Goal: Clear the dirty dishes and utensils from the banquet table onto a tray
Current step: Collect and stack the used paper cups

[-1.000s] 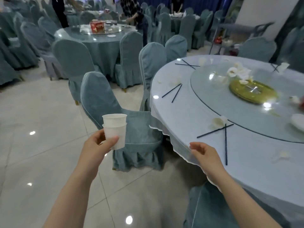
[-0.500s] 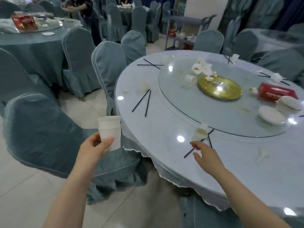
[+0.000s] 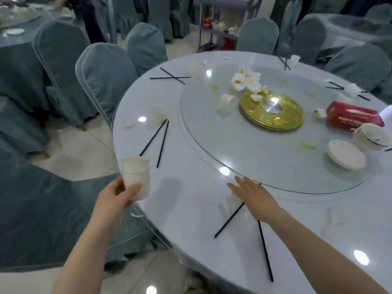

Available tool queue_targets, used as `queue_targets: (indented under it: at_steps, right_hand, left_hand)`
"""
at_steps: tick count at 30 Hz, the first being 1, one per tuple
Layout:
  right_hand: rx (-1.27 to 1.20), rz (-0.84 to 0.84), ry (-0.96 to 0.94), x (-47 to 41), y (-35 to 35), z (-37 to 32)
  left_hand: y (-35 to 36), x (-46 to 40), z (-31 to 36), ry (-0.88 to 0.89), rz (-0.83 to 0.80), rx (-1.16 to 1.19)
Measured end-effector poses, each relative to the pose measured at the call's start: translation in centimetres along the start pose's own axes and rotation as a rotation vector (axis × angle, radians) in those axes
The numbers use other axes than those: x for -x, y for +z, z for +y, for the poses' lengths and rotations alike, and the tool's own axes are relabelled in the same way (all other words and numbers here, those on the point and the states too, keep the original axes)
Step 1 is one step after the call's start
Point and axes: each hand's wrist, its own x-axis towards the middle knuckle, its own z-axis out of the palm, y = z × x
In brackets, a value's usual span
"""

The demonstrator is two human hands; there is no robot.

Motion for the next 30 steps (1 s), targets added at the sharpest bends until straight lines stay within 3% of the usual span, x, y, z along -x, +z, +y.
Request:
queue_targets:
  at_steps: [6, 14, 22, 30]
  right_hand:
    - [0.079, -0.030, -0.092, -3.5, 0.6, 1.6]
    - [-0.420, 0.151, -0.071, -6.5, -2.6, -2.9]
    - [-0.941, 0.226, 0.161, -10.1, -5.3, -11.2]
    - [-1.108, 0.270, 0.161, -14.4, -6.9, -18.7]
  left_hand:
    - [0.6, -1.5, -0.7, -0.033, 0.088, 0.002]
    - [-2.2, -3.2, -0.3, -0.045, 0.107, 0.042]
    - [-10.4, -5.8, 1.8, -0.008, 0.111, 0.084]
    - [-16.3, -7.9, 3.0, 0.023, 0.123, 0.041]
